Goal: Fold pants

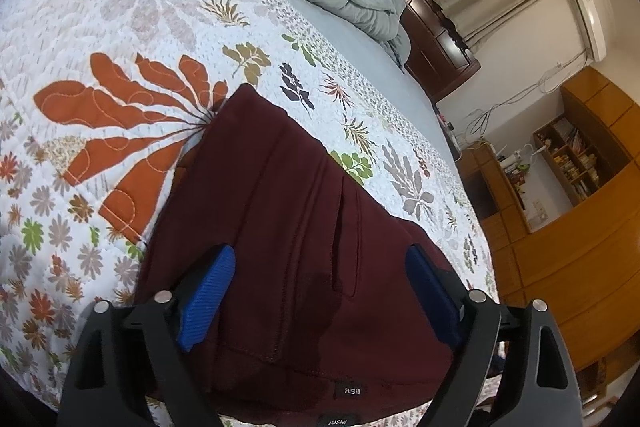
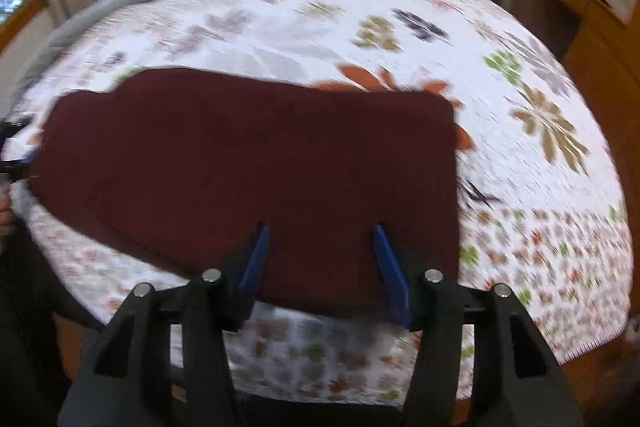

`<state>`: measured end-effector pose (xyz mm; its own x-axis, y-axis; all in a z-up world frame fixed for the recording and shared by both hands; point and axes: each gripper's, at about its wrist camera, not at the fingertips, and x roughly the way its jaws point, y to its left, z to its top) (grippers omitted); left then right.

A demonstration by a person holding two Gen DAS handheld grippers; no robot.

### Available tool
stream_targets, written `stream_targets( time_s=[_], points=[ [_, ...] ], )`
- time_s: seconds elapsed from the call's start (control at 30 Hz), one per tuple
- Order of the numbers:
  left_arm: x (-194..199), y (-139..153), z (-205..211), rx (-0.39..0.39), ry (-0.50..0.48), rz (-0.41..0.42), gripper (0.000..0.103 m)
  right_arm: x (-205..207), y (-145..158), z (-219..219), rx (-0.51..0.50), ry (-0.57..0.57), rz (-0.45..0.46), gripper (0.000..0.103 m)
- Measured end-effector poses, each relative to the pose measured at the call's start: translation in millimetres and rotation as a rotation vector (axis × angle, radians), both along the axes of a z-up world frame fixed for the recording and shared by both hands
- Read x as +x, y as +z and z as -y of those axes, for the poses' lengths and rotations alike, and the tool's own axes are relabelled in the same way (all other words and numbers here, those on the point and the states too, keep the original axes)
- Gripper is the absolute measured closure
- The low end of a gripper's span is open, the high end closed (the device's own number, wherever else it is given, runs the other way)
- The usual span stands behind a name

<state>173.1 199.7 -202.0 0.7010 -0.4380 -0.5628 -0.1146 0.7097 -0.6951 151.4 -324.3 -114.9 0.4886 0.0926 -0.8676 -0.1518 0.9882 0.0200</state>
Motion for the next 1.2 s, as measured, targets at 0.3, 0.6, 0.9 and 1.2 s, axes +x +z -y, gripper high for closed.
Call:
stream_targets(
  time_s=[0.3, 0.6, 0.9, 1.2],
  points=[
    [1.0, 0.8, 2.7, 0.044, -0.005, 0.005, 0.015, 73.8, 14.3, 49.6, 0.051, -0.148, 0.013, 0.053],
    [-2.7, 0.2, 4.6, 0.065, -0.022, 0.021, 0.015, 45.4, 32.8, -2.4, 0.044, -0.027, 0.045, 0.058],
    [-5.2, 0.5, 4.2, 0.055, -0.018, 0.023, 0.015, 13.9, -13.3, -134.5, -0.181, 0.263, -0.051, 0.088],
    [-45.8, 38.2, -1.3, 0.065, 0.075, 0.044, 0.015, 48.4, 54.6, -198.9, 0.057, 0.487, -0.122, 0.049]
  ],
)
